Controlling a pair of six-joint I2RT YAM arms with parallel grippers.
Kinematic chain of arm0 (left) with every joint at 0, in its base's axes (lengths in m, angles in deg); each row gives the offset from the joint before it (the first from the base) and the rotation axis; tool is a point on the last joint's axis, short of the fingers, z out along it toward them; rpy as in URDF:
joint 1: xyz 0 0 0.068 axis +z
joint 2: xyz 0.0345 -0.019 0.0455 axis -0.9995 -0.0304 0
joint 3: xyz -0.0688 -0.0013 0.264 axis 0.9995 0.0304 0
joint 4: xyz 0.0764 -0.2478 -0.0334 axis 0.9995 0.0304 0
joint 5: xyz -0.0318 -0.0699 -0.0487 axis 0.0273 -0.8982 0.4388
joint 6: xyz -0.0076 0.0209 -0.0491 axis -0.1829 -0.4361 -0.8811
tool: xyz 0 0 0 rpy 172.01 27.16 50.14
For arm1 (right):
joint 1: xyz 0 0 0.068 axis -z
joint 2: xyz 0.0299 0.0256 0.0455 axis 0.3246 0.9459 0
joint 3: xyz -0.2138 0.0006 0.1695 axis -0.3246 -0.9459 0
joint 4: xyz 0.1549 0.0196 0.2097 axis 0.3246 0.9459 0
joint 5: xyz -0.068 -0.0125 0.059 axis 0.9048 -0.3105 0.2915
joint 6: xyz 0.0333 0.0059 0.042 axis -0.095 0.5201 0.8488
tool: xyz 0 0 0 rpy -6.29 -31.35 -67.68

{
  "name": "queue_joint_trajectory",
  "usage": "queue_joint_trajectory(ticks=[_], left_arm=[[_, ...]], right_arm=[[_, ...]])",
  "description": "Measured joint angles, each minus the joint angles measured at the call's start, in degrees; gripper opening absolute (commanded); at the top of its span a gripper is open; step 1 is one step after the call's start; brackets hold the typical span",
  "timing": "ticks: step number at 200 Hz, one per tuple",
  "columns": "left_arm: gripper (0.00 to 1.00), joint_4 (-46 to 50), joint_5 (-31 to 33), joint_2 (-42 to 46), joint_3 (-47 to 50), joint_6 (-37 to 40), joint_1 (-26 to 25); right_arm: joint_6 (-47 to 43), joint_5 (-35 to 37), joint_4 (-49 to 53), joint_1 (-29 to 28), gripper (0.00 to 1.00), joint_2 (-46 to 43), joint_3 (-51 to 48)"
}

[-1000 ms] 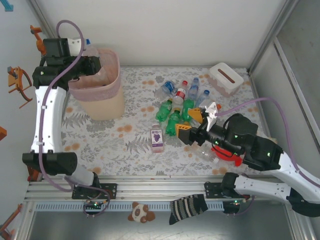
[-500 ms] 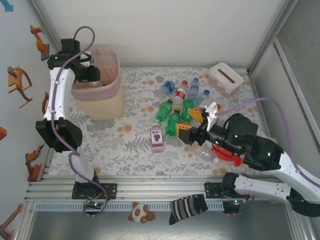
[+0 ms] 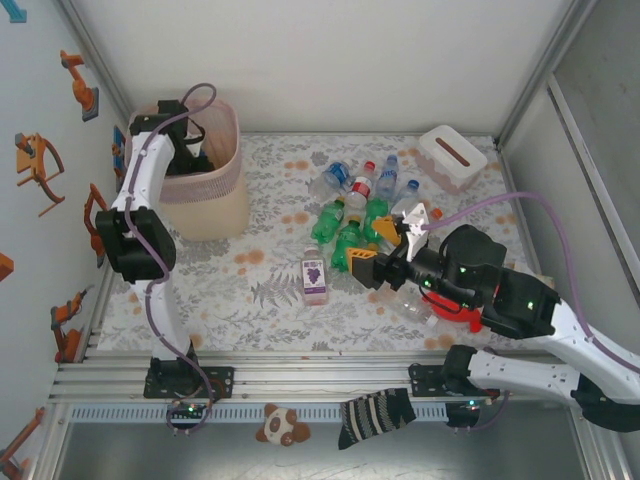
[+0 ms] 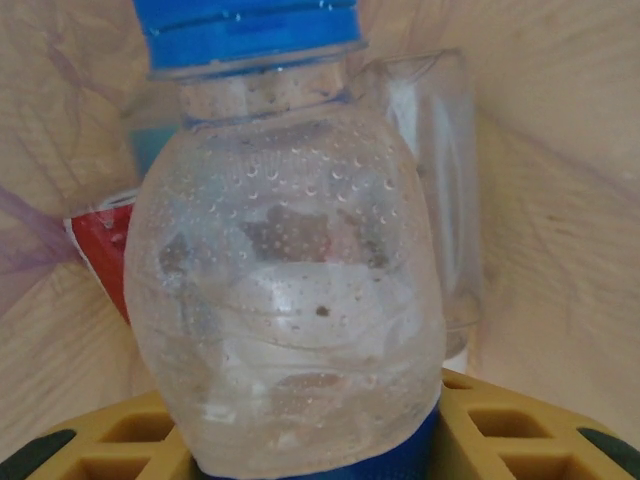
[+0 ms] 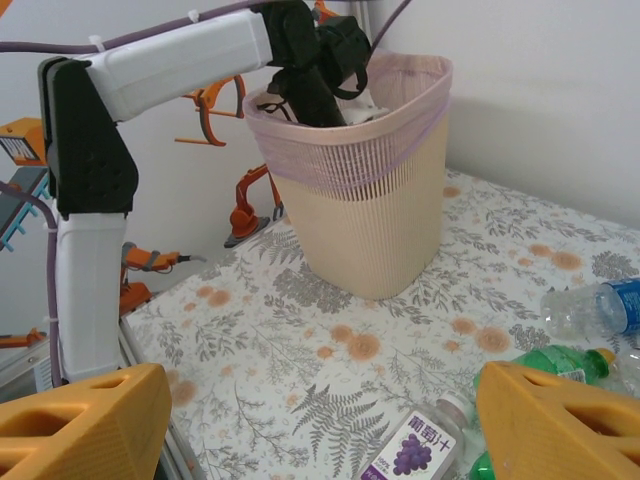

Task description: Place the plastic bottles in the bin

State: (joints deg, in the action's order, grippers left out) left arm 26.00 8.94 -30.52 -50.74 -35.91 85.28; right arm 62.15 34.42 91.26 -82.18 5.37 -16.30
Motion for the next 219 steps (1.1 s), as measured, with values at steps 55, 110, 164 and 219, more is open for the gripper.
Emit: queue_joint_trajectory(ticks=[55, 110, 164, 219], left_arm=[[0.61, -0.02, -0.68, -1.68, 0.42, -0.11, -0.68], [0.69, -0.04, -0.63, -1.42, 0.72, -0.07, -0.68], [0.72, -0.02, -2.36, 3.39, 0.72, -0.04, -0.68], [0.72, 0.00, -5.42, 8.96, 0.81, -0.04, -0.68]], right_arm=[[0.04, 0.85, 1.14, 0.00, 0.79, 0.09, 0.24], [1.31, 6.08, 7.06, 0.00, 0.78, 2.82, 2.64], [3.26, 10.27, 14.75, 0.13, 0.76, 6.71, 4.48], [8.22, 10.29, 20.37, 4.50, 0.73, 12.90, 4.87]])
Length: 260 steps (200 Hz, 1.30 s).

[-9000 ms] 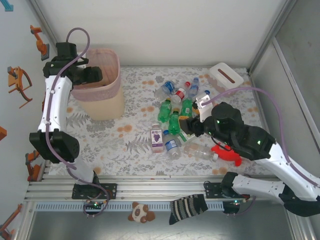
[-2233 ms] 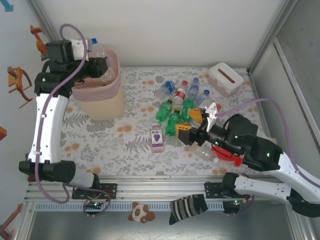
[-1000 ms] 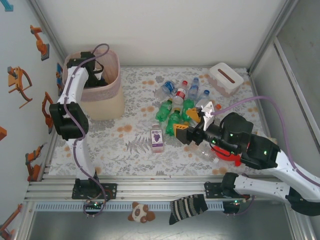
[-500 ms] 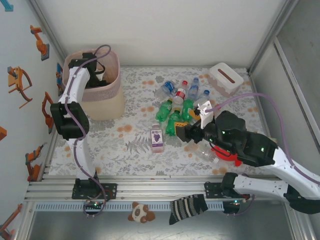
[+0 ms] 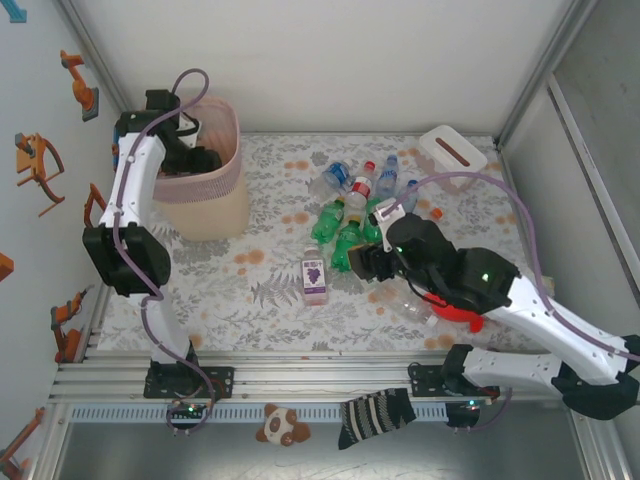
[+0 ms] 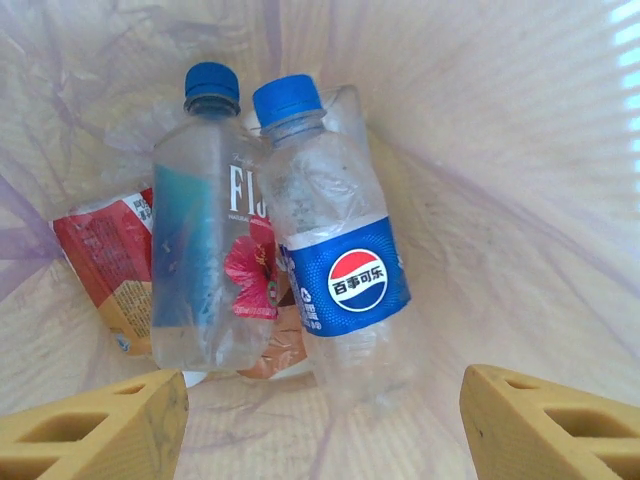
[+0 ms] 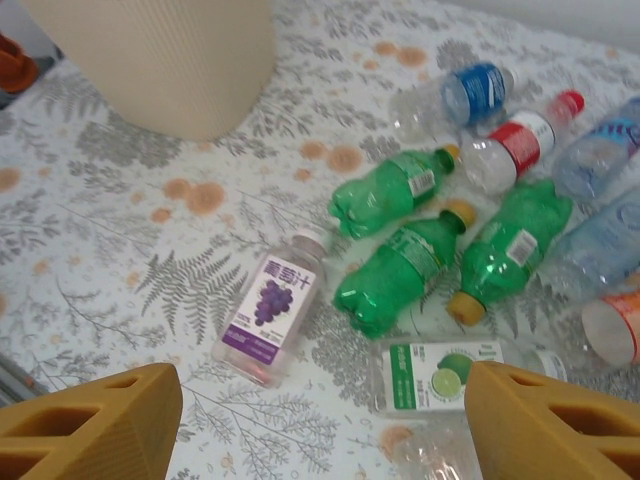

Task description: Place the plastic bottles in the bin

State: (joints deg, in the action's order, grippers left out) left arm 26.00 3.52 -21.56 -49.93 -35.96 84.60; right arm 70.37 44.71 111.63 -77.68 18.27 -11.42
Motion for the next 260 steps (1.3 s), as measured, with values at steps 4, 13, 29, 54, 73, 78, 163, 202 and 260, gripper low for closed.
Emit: queue_joint_trajectory(ticks=[4, 13, 29, 54, 73, 78, 163, 202, 260], left_arm=[[0.72, 0.00, -0.24, 0.37, 0.09, -0.02, 0.00], [0.72, 0.00, -0.83, 1.27, 0.57, -0.02, 0.00], [0.72, -0.04, -1.81, 3.37, 2.05, -0.02, 0.00], [0.73, -0.72, -2.99, 7.48, 5.27, -0.02, 0.04], [0.73, -1.68, -4.24, 11.41, 8.41, -0.07, 0.22], [0.73, -1.84, -4.52, 12.39, 9.25, -0.07, 0.22], [0.78, -11.96, -8.76, 28.87, 28.09, -0.46, 0.79], [0.79, -14.32, -9.27, 29.05, 27.58, -0.48, 1.46], [0.82, -13.81, -11.43, 25.16, 18.21, -1.11, 1.51]], right_arm=[[0.63, -0.04, 0.13, 0.42, 0.73, 0.44, -0.02], [2.16, -0.13, 0.22, 1.18, 0.73, 1.22, -0.17], [5.86, -0.26, 0.33, 2.58, 0.72, 2.08, -1.09], [14.14, 0.79, 2.10, 4.61, 0.74, 2.45, -3.89], [23.08, 3.02, 3.67, 5.53, 0.76, 2.38, -6.71], [25.81, 3.65, 4.02, 5.60, 0.76, 2.36, -7.50], [26.99, 4.15, 10.54, 6.56, 0.78, 8.63, -7.98], [11.76, 0.07, 12.76, 9.16, 0.85, 11.21, -8.90], [2.64, -7.43, 12.85, 14.29, 0.90, 15.67, -13.88]])
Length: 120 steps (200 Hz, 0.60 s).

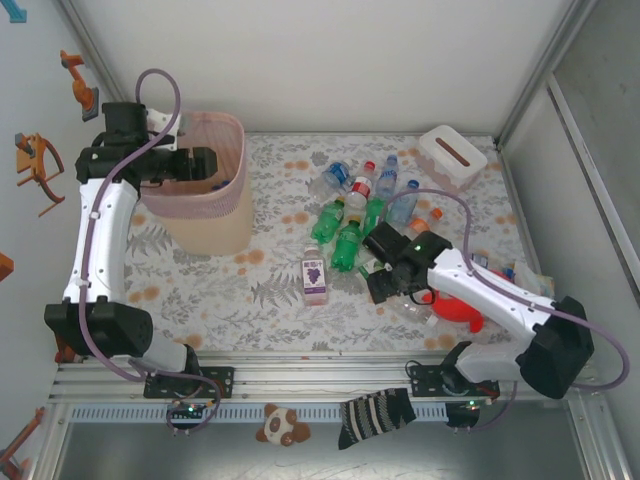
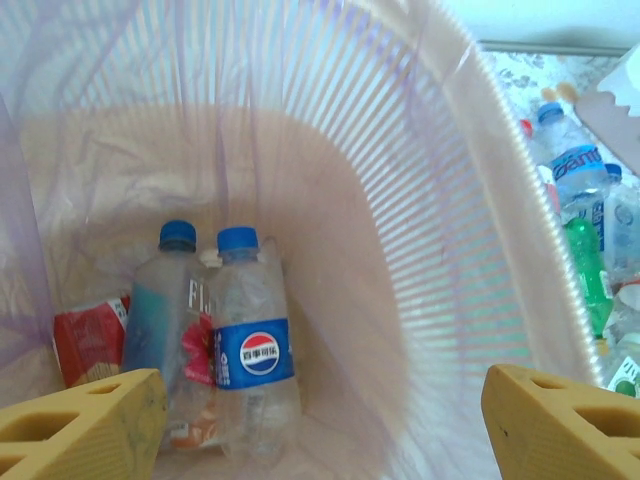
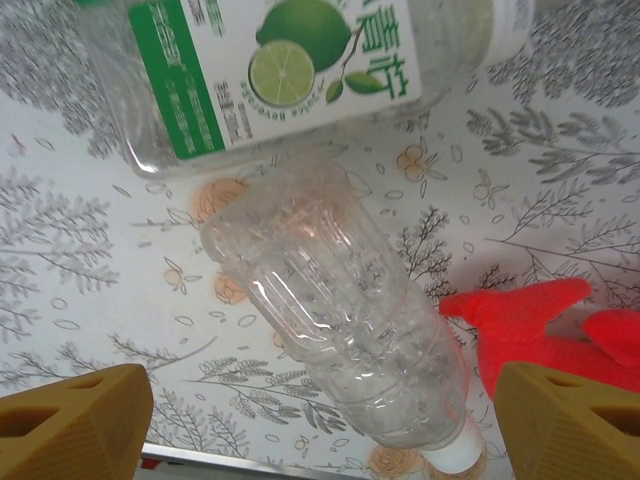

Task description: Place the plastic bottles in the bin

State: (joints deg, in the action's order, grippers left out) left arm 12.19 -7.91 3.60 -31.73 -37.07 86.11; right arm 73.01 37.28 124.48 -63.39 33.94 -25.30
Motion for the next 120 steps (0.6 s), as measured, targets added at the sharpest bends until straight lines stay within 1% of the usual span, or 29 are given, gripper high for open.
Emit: queue_joint_trajectory(ticks=[29, 43, 74, 120], left_arm=[[0.83, 0.35, -0.20, -0.74, -1.84, 0.00, 0.00], [0.83, 0.61, -0.37, -0.68, -1.84, -0.11, 0.00], [0.85, 1.36, -1.03, 0.48, -1.77, -0.70, 0.00], [0.85, 1.77, -2.95, 5.84, -1.14, -2.34, 0.00]], right_arm=[[-1.03, -0.46, -0.48, 0.72, 0.97, 3.78, -1.01], [-1.25, -0.46, -0.59, 0.76, 0.98, 5.81, -1.03], [-1.49, -0.63, -1.60, 0.76, 0.98, 9.75, -1.03], [-2.82, -0.61, -3.91, 0.87, 0.97, 16.04, -0.94]])
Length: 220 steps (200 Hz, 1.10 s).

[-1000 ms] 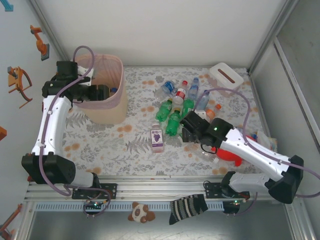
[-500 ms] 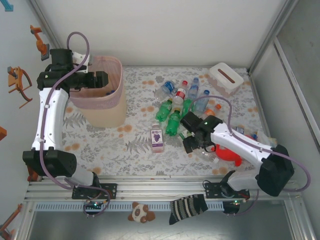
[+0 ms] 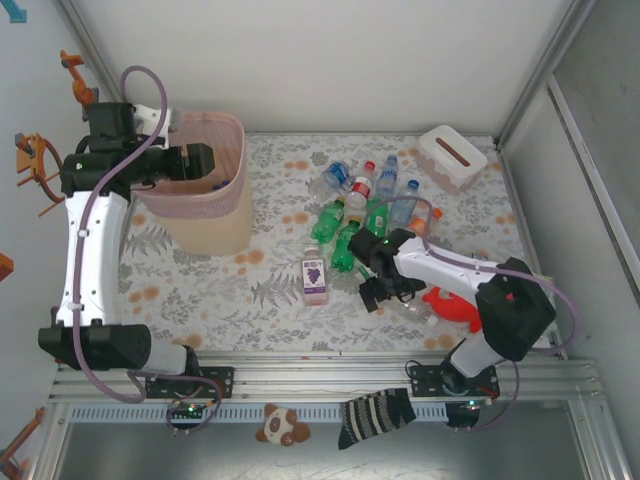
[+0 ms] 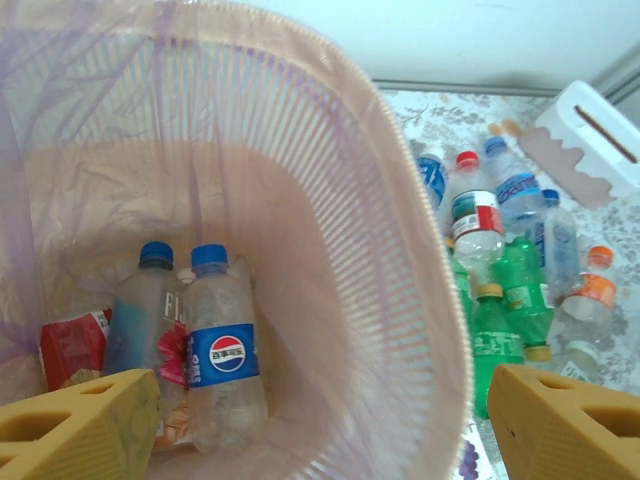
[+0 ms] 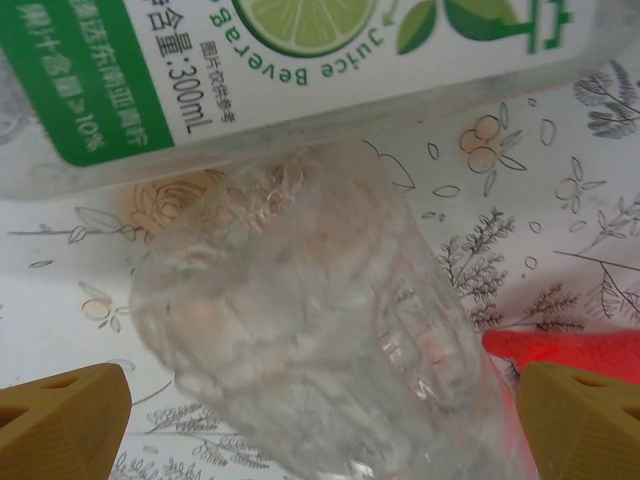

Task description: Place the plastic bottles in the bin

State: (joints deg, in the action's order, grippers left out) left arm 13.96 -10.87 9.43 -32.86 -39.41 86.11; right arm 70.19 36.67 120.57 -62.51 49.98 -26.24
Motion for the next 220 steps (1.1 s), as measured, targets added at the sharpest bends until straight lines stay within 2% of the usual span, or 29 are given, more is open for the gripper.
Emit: queue_joint_trajectory(ticks=[50, 108, 131, 168, 220], left_arm=[[0.85, -1.09, -2.97, 5.73, 3.58, -2.86, 0.00], [0.85, -2.97, -4.48, 9.11, 9.09, -6.03, -1.05], [0.85, -3.48, -4.48, 9.86, 9.53, -6.82, -1.70], [0.85, -4.15, -4.52, 11.02, 9.99, -7.89, -3.37], [0.85, -8.57, -7.26, 13.49, 13.53, -10.01, -5.46]], right_arm=[[-1.20, 0.48, -1.51, 0.39, 0.87, 7.10, 0.85], [-0.92, 0.63, -2.21, 0.81, 0.68, 7.56, 0.85], [-0.85, 0.68, -2.64, 0.81, 0.63, 7.54, 0.85], [-0.50, 0.76, -2.64, 0.92, 0.58, 5.73, 0.85], [0.50, 0.85, -0.83, 1.01, 0.57, -2.40, 1.51]])
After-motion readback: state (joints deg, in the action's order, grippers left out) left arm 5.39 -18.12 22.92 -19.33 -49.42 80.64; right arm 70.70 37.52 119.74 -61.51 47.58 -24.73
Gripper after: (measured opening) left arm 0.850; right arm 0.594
